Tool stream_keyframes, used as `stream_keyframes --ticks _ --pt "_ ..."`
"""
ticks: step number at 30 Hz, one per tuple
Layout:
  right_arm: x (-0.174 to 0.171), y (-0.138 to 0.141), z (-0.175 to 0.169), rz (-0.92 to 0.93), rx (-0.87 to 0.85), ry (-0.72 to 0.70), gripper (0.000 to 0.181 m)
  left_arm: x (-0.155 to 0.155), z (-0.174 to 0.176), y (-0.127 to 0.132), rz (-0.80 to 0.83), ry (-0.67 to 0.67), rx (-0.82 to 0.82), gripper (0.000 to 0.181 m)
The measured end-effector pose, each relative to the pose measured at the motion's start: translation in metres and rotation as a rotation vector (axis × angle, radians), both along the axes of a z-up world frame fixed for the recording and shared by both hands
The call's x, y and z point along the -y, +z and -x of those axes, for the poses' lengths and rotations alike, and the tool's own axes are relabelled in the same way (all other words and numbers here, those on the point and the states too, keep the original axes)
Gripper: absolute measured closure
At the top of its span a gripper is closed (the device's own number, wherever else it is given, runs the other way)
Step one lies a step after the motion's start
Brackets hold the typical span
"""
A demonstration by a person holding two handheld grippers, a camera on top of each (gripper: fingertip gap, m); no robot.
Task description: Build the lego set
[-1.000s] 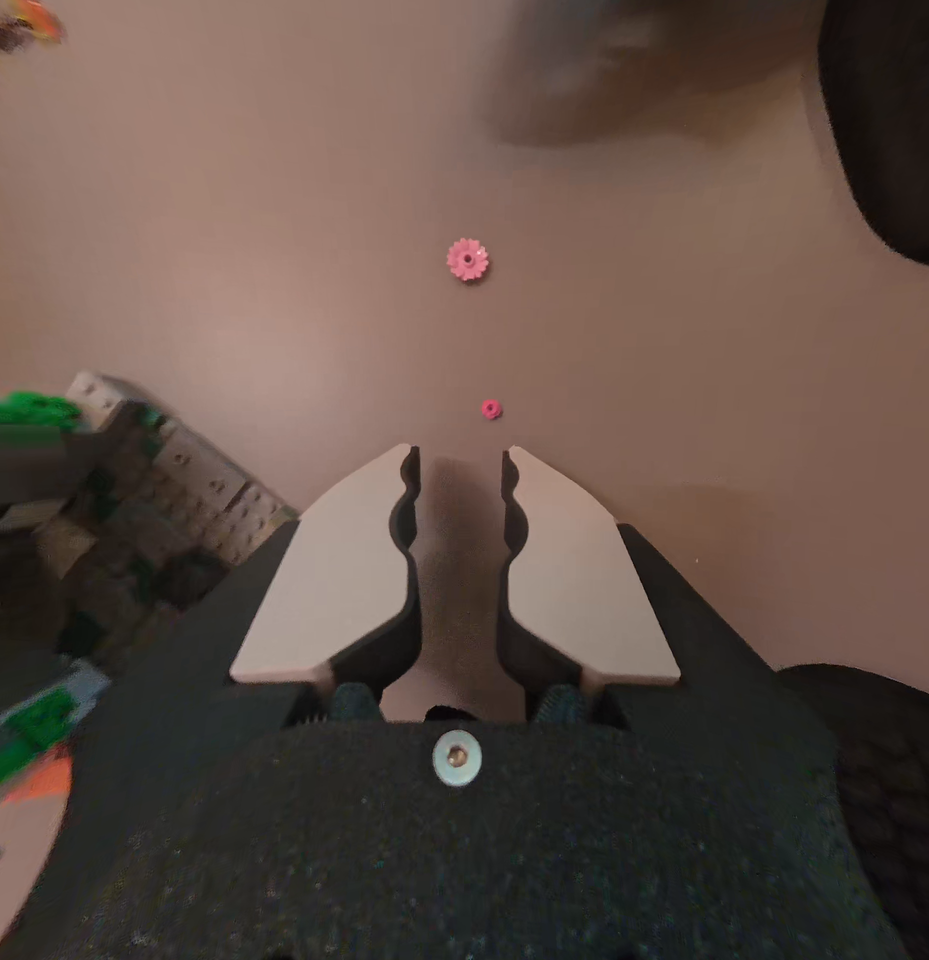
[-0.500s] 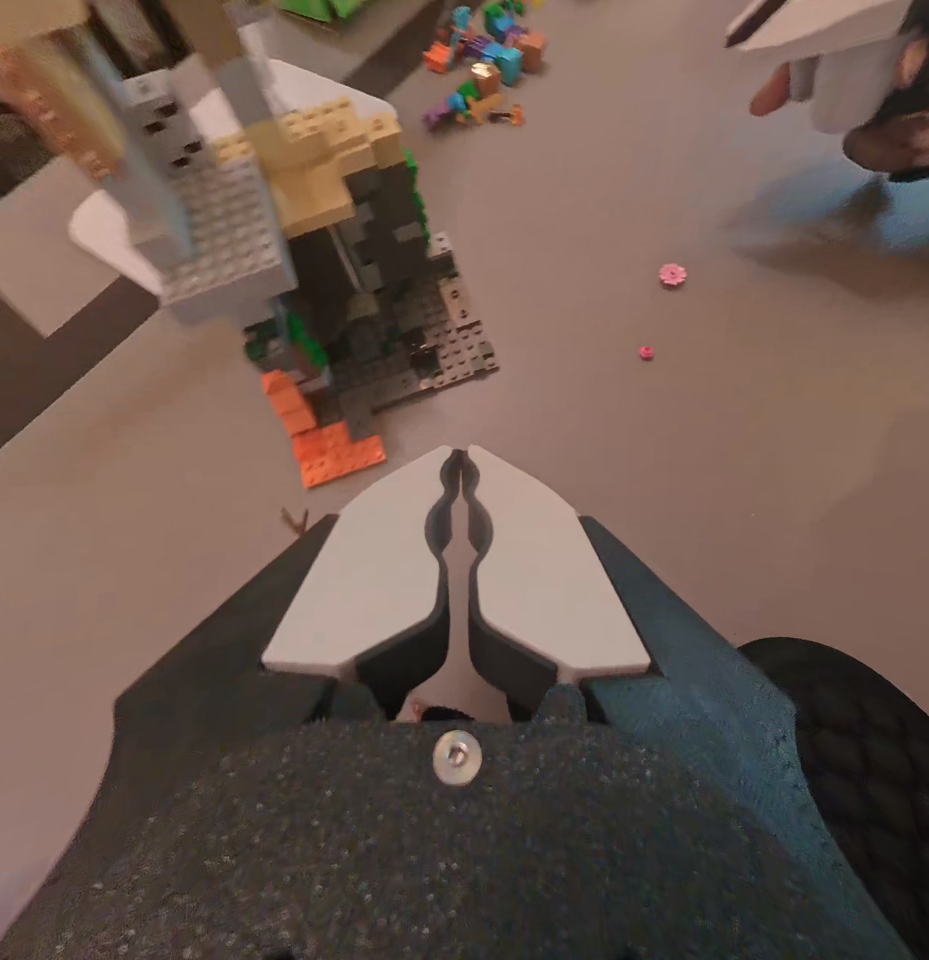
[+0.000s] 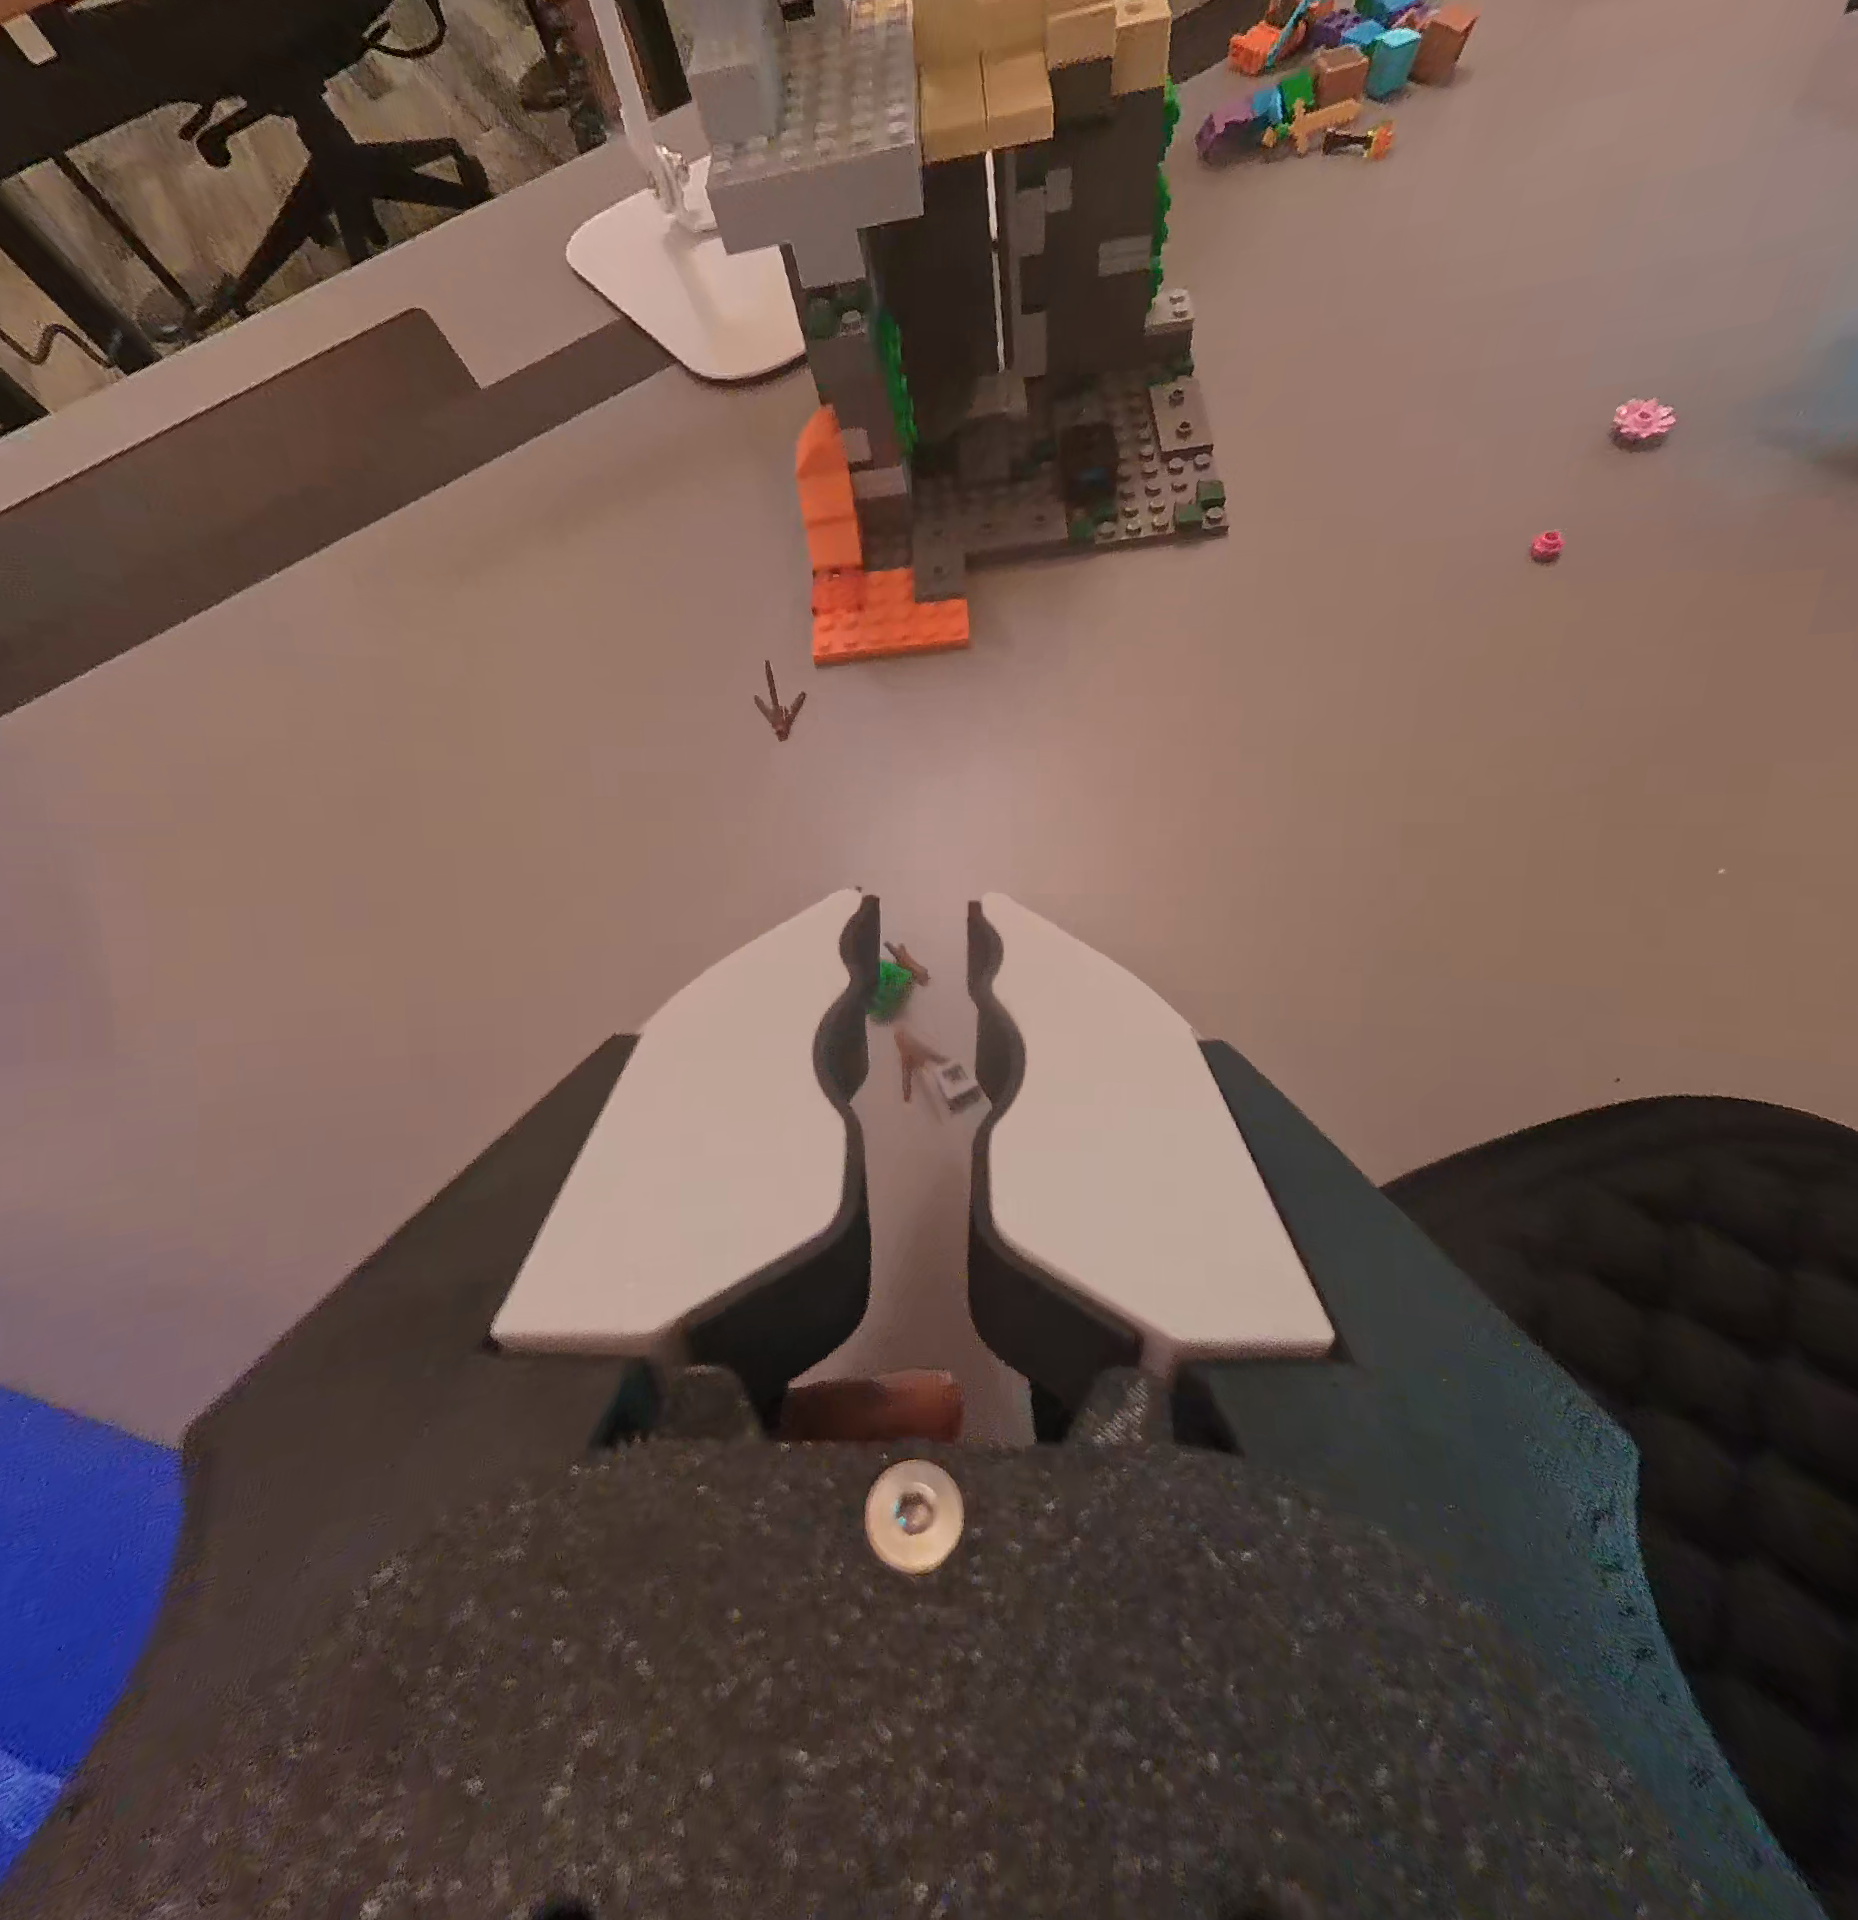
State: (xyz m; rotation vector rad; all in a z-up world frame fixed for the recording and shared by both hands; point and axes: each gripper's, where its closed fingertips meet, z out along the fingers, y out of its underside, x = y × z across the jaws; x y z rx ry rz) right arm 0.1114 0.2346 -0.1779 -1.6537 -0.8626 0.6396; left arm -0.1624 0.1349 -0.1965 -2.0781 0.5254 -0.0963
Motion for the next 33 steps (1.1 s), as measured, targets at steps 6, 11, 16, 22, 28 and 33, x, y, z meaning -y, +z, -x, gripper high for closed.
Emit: stream_keyframes --ticks 6,11,16,22,28,33 --pt "-0.001 0.002 -0.001 0.046 -0.066 0.007 0.173 0.016 0.019 -0.012 0.073 0.053 -0.037 0.162" --pt "0.001 0.003 0.000 0.037 -0.066 0.018 0.172 0.031 0.026 -0.023 0.150 0.025 -0.059 0.165" --pt "0.002 0.000 0.001 0.047 -0.050 0.028 0.172 0.046 0.029 -0.040 0.289 0.013 -0.137 0.157" --pt "0.003 -0.003 0.003 0.058 -0.045 0.041 0.172 0.037 0.055 -0.037 0.274 0.157 -0.186 0.153" --pt "0.004 0.000 0.002 0.048 -0.041 0.041 0.173 0.030 0.060 -0.043 0.300 0.149 -0.218 0.151" --pt "0.004 -0.001 0.003 0.052 -0.039 0.045 0.173 0.027 0.032 -0.033 0.252 0.066 -0.122 0.158"
